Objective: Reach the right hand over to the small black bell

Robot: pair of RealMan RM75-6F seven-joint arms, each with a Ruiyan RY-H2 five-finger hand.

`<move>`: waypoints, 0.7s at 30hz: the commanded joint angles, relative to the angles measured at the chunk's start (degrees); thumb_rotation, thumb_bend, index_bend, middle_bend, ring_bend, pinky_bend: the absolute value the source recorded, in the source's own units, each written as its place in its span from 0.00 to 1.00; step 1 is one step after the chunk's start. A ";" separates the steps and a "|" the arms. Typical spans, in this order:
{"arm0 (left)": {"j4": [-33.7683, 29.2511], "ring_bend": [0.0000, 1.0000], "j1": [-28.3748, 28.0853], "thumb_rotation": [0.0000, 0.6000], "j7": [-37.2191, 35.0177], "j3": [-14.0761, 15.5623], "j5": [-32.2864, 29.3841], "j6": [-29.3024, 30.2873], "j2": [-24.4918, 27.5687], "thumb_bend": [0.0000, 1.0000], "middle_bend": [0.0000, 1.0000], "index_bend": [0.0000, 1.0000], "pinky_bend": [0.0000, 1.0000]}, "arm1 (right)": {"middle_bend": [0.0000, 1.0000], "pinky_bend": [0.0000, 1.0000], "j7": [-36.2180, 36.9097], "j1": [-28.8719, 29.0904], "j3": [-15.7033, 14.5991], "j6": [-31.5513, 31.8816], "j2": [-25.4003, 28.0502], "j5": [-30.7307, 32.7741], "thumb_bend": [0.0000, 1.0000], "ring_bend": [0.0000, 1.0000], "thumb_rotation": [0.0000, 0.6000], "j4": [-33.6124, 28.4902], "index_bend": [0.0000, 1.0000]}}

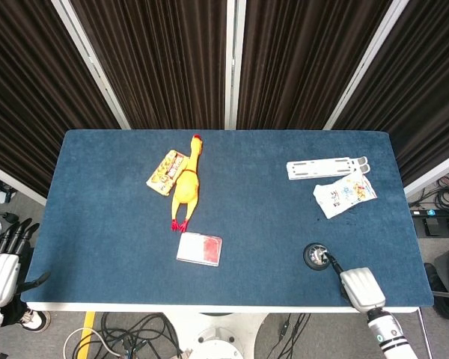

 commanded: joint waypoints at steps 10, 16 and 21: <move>0.53 0.00 -0.02 1.00 -0.42 0.02 0.02 -0.09 -0.28 0.12 0.03 0.09 0.15 | 0.88 0.68 0.05 -0.15 0.40 2.50 0.46 -0.87 1.00 0.80 1.00 -0.75 0.00; 0.72 0.00 0.09 1.00 -0.80 -0.06 -0.27 -0.08 -0.23 0.12 0.03 0.09 0.15 | 0.88 0.68 -0.68 0.56 0.21 0.31 -0.22 0.09 1.00 0.80 1.00 -0.59 0.00; 0.83 0.00 0.14 1.00 -1.18 -0.10 -0.37 -0.06 -0.11 0.12 0.03 0.09 0.15 | 0.88 0.68 -1.66 0.88 0.04 -1.84 -0.78 1.73 1.00 0.80 1.00 -0.02 0.00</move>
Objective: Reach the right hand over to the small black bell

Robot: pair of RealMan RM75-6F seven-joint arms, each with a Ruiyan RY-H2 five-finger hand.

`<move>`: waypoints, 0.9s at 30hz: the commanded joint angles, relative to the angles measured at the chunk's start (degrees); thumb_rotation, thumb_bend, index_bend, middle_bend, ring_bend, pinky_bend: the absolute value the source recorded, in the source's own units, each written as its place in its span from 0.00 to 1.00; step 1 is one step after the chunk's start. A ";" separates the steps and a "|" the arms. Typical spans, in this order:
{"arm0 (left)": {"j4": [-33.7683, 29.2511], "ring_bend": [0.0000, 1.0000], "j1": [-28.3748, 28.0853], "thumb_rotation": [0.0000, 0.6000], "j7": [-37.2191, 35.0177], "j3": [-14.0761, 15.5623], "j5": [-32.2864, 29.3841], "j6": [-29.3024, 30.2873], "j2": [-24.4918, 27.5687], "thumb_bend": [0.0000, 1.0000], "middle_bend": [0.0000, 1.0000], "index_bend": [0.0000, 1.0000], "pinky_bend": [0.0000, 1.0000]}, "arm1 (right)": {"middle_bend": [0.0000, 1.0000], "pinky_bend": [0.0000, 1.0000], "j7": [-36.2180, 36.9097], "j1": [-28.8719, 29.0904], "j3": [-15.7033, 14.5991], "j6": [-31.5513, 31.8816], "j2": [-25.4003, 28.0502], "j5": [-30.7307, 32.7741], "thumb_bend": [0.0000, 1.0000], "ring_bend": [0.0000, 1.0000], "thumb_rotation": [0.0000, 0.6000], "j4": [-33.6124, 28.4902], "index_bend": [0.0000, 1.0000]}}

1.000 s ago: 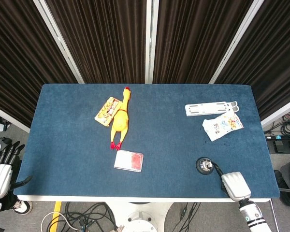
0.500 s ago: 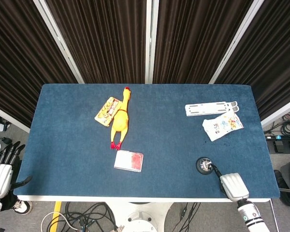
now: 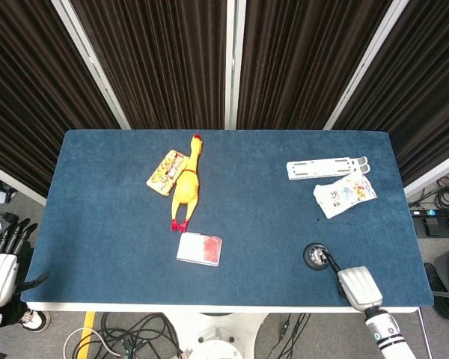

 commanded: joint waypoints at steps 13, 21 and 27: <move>0.03 0.00 0.10 1.00 -0.19 0.12 0.34 0.25 0.07 0.12 0.03 0.09 0.15 | 0.88 0.68 0.08 -0.16 -0.04 2.55 0.56 -1.26 1.00 0.80 1.00 -0.91 0.00; 0.03 0.00 0.13 1.00 -0.14 0.14 0.06 -0.02 0.14 0.12 0.03 0.09 0.15 | 0.88 0.68 -0.67 0.03 -0.45 0.27 -0.34 0.34 1.00 0.80 1.00 -0.05 0.00; 0.04 0.00 0.02 1.00 -0.05 0.11 0.15 -0.11 0.01 0.12 0.03 0.09 0.15 | 0.88 0.68 -0.31 -0.05 -0.04 2.75 -0.05 -1.22 1.00 0.80 1.00 -0.93 0.00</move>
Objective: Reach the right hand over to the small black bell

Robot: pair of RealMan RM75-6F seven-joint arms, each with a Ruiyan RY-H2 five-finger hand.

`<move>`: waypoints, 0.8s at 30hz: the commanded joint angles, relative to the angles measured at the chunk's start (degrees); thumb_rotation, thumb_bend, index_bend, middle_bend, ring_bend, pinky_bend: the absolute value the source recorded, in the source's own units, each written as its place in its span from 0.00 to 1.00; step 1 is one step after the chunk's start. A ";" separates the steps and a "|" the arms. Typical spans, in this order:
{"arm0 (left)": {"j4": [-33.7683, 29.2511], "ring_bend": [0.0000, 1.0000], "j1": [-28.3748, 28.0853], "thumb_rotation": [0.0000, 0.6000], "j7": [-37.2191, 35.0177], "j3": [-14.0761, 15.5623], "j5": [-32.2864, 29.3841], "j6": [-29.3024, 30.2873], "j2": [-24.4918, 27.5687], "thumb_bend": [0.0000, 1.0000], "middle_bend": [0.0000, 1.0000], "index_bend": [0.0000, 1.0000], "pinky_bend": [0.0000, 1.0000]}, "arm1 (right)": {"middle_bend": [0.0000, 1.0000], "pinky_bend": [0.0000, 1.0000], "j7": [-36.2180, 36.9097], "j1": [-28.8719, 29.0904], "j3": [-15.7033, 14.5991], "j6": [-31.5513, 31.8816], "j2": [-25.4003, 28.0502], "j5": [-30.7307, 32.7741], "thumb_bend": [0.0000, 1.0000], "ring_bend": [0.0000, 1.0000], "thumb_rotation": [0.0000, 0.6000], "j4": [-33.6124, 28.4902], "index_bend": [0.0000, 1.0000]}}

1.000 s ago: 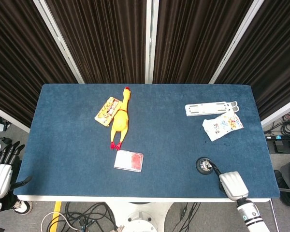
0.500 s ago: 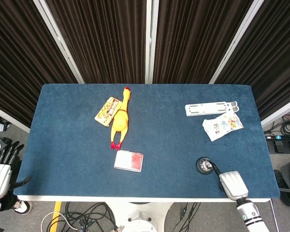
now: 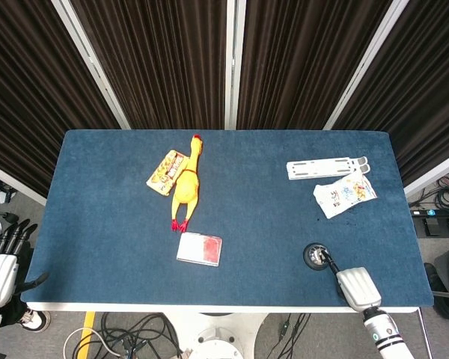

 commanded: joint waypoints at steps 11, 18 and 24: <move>-0.29 0.00 0.09 1.00 -0.07 0.02 0.08 0.17 0.37 0.12 0.03 0.09 0.15 | 0.88 0.68 -1.18 0.08 -0.30 -0.92 0.44 0.70 1.00 0.80 1.00 -0.72 0.00; -0.37 0.00 0.06 1.00 0.06 -0.02 -0.03 0.05 0.40 0.12 0.03 0.09 0.15 | 0.88 0.68 -1.34 0.21 0.10 -0.54 0.50 0.83 1.00 0.80 1.00 -1.11 0.00; -0.64 0.00 -0.07 1.00 0.33 -0.08 0.32 0.25 0.37 0.12 0.03 0.09 0.15 | 0.88 0.68 0.06 -0.22 0.59 2.94 1.44 -1.11 1.00 0.80 1.00 -1.87 0.00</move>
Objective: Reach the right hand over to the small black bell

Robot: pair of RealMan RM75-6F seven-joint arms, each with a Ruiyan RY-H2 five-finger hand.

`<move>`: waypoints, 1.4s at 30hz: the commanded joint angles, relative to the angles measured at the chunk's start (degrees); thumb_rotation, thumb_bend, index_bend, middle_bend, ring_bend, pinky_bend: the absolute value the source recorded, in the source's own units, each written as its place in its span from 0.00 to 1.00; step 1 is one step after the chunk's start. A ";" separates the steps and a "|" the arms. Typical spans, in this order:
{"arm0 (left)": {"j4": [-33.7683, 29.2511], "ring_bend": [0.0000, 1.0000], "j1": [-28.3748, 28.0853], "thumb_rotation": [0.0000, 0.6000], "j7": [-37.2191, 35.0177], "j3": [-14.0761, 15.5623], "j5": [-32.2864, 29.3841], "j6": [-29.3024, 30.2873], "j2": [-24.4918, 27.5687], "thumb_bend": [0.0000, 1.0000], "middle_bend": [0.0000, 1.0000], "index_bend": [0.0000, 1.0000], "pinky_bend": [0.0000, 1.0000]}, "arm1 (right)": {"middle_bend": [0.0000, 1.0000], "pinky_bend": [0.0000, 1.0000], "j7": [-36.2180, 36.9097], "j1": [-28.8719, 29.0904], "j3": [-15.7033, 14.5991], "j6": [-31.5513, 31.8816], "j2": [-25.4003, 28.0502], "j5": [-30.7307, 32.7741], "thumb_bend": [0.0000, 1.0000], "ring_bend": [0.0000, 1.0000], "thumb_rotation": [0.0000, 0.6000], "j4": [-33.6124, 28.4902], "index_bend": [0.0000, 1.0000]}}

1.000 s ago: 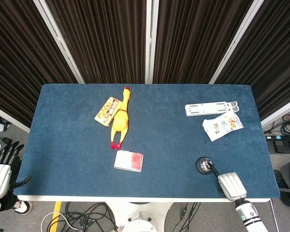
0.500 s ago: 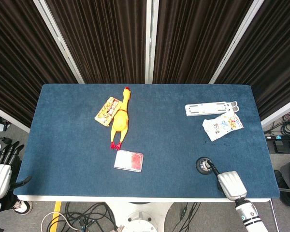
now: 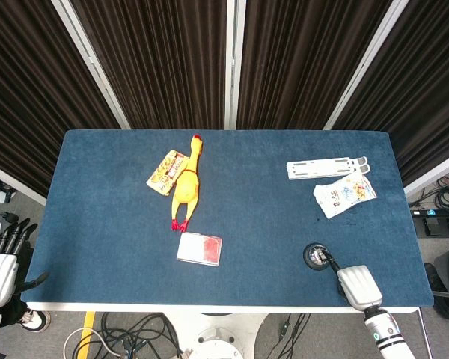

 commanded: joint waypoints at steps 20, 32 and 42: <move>0.31 0.00 0.08 1.00 -0.27 0.01 0.00 0.11 -0.16 0.12 0.03 0.09 0.15 | 0.88 0.68 1.09 -0.42 0.11 1.10 0.20 -0.36 1.00 0.80 1.00 0.43 0.00; -0.19 0.00 0.00 1.00 0.42 0.11 0.40 0.24 -0.09 0.12 0.03 0.09 0.15 | 0.87 0.68 7.05 -3.36 6.49 18.38 8.08 -3.88 1.00 0.80 1.00 -3.63 0.00; -0.62 0.00 0.04 1.00 0.00 -0.67 0.54 1.65 -0.20 0.12 0.03 0.09 0.15 | 0.00 0.00 3.87 -5.71 7.63 13.62 15.66 6.88 0.06 0.00 1.00 -12.58 0.00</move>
